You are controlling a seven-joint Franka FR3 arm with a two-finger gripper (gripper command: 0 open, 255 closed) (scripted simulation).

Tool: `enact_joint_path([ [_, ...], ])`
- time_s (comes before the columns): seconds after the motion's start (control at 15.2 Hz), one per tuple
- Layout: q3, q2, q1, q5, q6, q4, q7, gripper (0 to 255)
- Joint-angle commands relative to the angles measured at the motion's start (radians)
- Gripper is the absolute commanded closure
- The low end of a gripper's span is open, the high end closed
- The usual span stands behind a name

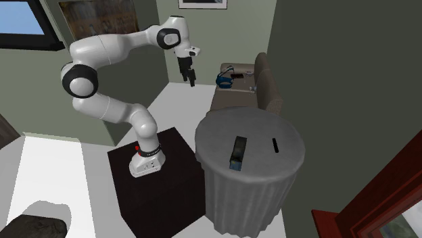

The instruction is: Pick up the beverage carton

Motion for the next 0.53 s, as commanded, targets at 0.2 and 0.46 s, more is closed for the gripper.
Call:
enact_joint_path([
  [0.2,-0.075,-0.009,-0.003,-0.044,0.037,-0.053,-0.113,0],
  [0.46,-0.178,0.006,-0.011,-0.107,0.092,-0.102,-0.263,0],
])
